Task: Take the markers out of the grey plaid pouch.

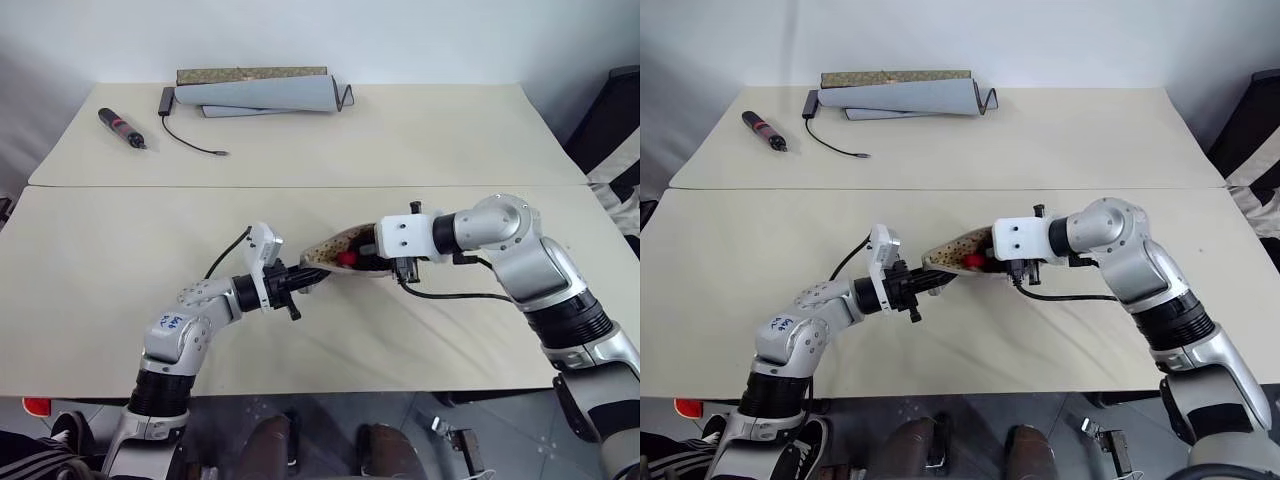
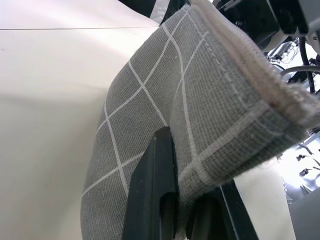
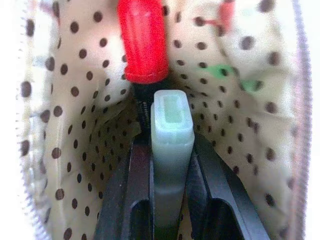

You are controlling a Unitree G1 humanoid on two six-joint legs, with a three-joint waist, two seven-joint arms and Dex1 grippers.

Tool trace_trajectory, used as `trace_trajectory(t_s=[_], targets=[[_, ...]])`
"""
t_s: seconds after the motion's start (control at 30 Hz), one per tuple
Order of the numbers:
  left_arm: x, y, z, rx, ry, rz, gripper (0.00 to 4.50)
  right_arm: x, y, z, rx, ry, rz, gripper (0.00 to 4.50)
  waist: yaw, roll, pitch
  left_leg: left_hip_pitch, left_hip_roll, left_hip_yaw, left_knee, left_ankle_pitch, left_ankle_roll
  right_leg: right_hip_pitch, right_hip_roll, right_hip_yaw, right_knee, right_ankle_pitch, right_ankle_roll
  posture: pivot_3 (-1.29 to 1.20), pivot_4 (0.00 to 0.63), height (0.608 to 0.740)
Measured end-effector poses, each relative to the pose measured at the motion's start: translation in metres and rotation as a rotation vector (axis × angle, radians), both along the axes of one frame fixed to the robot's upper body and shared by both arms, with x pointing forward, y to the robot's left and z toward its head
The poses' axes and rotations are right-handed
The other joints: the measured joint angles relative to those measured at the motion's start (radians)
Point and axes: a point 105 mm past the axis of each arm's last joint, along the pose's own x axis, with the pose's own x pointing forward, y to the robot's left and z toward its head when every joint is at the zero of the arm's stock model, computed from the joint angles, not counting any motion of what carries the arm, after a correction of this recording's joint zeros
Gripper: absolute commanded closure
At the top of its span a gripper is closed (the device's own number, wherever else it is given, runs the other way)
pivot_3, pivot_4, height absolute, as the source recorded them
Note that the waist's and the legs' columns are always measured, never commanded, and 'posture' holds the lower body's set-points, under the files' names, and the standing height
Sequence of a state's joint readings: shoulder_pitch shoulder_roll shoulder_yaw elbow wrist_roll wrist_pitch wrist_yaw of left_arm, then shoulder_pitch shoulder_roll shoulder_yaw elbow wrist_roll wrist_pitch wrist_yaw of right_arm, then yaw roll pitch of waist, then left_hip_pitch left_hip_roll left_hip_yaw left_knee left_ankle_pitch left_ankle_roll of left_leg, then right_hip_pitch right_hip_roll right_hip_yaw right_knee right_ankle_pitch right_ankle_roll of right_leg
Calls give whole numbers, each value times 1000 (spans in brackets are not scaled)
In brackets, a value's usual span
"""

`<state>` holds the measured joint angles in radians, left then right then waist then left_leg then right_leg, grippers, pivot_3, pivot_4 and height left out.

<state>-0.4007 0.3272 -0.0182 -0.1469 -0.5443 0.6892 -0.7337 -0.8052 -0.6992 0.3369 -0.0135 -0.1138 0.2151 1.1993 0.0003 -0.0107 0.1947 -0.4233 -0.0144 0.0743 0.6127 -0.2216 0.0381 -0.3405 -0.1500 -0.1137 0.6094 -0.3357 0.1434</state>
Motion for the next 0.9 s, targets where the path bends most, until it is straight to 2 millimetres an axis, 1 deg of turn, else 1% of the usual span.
trace_trajectory(t_s=[0.07, 0.2, 0.37, 0.43, 0.5, 0.53, 0.57, 0.6, 0.73, 0.83, 0.87, 0.9], targets=[[1, 0, 1, -2, -6, 5, 4500, -4, 1, 5, 34, 15, 11, 4051, 0, 0, 0, 0, 0, 0, 0, 0, 0, 0, 0, 0, 0, 0, 0, 0, 150, 740], [5, 2, 4, -1, -37, 31, 4500, -13, 2, 25, 137, 40, 35, 4051, 1, 0, 0, 0, 0, 0, 0, 0, 0, 0, 0, 0, 0, 0, 0, 0, 150, 740], [9, 4, 7, -5, -53, 47, 4500, -22, -4, 42, 227, 84, 32, 4051, 2, 0, 0, 0, 0, 0, 0, 0, 0, 0, 0, 0, -2, 0, 0, 0, 150, 740], [11, 5, 5, -1, -53, 54, 4500, -26, -7, 55, 306, 111, 24, 4051, 2, 0, 0, 0, 0, 0, 0, 0, 0, 0, -1, 0, -2, 0, 0, 0, 150, 740], [12, 6, 6, 6, -70, 64, 4500, -30, -12, 80, 440, 132, 14, 4051, 2, 0, 0, 0, 0, 0, 0, 0, 0, 0, -1, 0, -2, 0, 0, 0, 150, 740], [12, 6, 6, 7, -73, 66, 4500, -31, -12, 85, 460, 130, 14, 4051, 2, 0, 0, 0, 0, 0, 0, 0, 0, 0, -1, 0, -2, 0, 0, 0, 150, 740], [12, 6, 6, 9, -76, 69, 4500, -33, -14, 94, 490, 119, 17, 4051, 2, 0, 0, 0, 0, 0, 0, -1, 0, 0, -1, 0, -3, 0, 0, 0, 150, 740], [13, 7, 7, 11, -83, 77, 4500, -38, -21, 107, 531, 106, 8, 4051, 2, 0, 0, 0, 0, 0, 0, -1, 1, 0, -1, 0, -4, 0, 0, 0, 150, 740], [16, 12, 6, 20, -91, 96, 4500, -36, -46, 118, 524, 68, -79, 4051, 9, 0, 0, -1, 0, 1, 0, -3, 2, 0, -2, 0, -5, 0, 0, 0, 150, 740], [20, 23, 5, 35, -95, 124, 4500, -29, -77, 128, 503, 2, -185, 4051, 13, 0, 0, -1, 0, 3, 0, -3, 2, -1, -2, 1, -6, 0, 0, 0, 150, 740], [22, 28, 4, 39, -90, 141, 4500, -26, -85, 129, 485, -31, -209, 4051, 14, 0, 0, -1, 0, 4, 0, -3, 2, -1, -2, 1, -6, 0, 0, 0, 150, 740], [22, 31, 4, 42, -91, 150, 4500, -24, -94, 127, 443, -72, -240, 4051, 14, 0, 0, -1, 1, 4, 0, -4, 1, -1, -1, 1, -6, 0, 0, 0, 150, 740]])
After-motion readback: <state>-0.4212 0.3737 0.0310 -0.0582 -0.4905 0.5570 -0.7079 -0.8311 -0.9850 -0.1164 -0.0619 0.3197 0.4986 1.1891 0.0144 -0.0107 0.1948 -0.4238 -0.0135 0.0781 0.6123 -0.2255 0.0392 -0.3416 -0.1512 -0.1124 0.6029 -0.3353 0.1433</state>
